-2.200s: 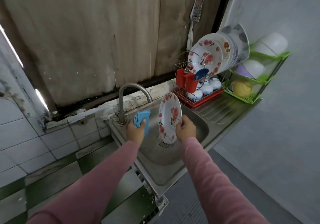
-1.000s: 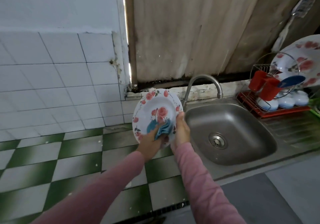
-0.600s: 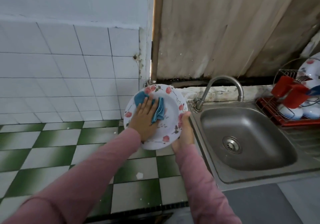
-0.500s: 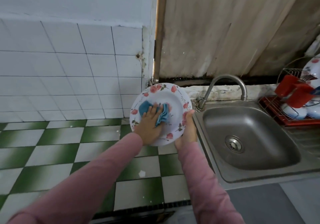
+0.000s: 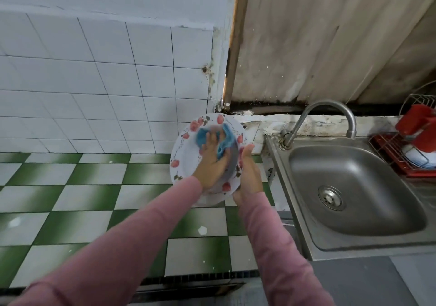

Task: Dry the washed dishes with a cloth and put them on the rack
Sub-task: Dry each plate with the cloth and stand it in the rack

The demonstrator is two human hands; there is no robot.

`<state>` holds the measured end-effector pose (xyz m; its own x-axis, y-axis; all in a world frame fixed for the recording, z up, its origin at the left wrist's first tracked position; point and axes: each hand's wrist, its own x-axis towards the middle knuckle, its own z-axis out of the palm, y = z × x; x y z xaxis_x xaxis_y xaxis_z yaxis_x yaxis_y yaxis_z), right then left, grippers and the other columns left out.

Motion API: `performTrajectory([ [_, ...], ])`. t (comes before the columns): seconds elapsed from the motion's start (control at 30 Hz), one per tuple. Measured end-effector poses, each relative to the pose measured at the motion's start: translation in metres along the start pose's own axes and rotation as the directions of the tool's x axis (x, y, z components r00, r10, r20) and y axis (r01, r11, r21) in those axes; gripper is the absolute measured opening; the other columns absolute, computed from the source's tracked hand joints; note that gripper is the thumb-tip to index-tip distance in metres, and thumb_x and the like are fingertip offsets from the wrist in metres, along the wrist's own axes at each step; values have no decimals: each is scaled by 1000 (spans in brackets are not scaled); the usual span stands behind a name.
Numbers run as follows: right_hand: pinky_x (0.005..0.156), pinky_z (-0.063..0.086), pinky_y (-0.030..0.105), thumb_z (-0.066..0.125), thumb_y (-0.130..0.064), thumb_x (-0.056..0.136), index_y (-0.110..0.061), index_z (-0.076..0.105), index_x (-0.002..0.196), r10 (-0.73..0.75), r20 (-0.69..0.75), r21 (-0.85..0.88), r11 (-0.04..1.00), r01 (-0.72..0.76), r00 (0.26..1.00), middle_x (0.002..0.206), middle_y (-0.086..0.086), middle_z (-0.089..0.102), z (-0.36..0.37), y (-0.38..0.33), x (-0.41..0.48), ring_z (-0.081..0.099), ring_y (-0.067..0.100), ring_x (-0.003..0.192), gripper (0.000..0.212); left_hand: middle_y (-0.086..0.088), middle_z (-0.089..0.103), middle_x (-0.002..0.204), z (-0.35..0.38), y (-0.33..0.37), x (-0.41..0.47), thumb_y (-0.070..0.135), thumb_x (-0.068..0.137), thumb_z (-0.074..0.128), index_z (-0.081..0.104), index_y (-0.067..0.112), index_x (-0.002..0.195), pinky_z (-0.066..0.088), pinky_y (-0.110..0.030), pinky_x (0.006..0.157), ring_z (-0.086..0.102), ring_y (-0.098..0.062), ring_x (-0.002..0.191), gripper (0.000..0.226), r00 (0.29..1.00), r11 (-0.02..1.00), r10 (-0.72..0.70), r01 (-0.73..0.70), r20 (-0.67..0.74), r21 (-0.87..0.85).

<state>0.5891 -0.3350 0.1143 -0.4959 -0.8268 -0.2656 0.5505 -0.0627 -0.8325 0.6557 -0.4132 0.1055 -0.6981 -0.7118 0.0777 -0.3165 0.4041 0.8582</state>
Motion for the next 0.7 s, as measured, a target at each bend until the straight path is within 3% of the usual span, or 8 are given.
performTrajectory([
  [0.1,88,56,37,44,-63,90,-16,69,113,-16,-3,3,1000,16,1000,111,10,74,4,-2,7,71,24,105,58,14,-14,162,20,18,-24,36,106,27,-5,35,154,-10,-44,122,-16,-4,147,57,996,980,84,-84,-4,-182],
  [0.17,90,56,38,43,-64,87,-15,68,115,-18,24,-7,1000,18,1000,113,11,73,4,0,8,70,25,107,61,16,-23,159,11,8,-14,40,104,26,-12,44,147,-10,-47,122,-21,-6,147,57,987,986,150,-154,-57,-60],
  [0.23,97,53,45,42,-66,87,-13,66,120,2,43,-45,999,0,999,115,13,72,7,5,6,68,28,110,67,5,-30,158,-11,-15,10,38,106,30,-15,36,147,-7,-51,122,-28,-16,146,61,988,993,98,-89,-120,76],
  [0.33,99,52,48,43,-68,85,-11,64,123,25,35,-89,996,-22,999,115,14,72,15,9,4,68,29,109,72,-2,-29,160,-20,-18,16,39,105,31,-16,35,150,-4,-52,122,-27,-22,147,65,982,998,-18,29,-189,56],
  [0.4,102,51,47,45,-69,82,-14,66,120,11,19,-107,994,-9,1000,115,11,73,18,10,6,68,27,111,70,5,-26,161,-9,-9,2,51,102,29,-19,49,147,-4,-51,122,-23,-19,149,65,987,996,93,-92,-128,20],
  [0.53,95,54,41,45,-67,82,-18,68,113,-4,14,-114,993,5,1000,110,8,74,15,8,13,70,24,107,63,9,-33,157,-16,-25,7,54,100,24,-13,34,153,-9,-48,122,-29,-13,146,68,982,973,175,-163,-67,162],
  [0.63,79,60,37,44,-61,88,-15,68,108,13,15,-79,997,-11,1000,102,11,76,17,6,9,73,25,95,56,1,-33,157,-35,-42,25,44,104,30,-16,28,152,-12,-47,121,-32,-21,143,68,987,958,42,5,-156,288],
  [0.7,82,59,43,47,-61,86,-15,68,111,-14,-12,-35,999,13,1000,104,13,75,17,4,7,73,28,96,57,-2,-32,158,-45,-55,26,41,105,30,-19,28,152,-13,-45,121,-32,-21,143,69,981,912,-44,117,-190,393],
])
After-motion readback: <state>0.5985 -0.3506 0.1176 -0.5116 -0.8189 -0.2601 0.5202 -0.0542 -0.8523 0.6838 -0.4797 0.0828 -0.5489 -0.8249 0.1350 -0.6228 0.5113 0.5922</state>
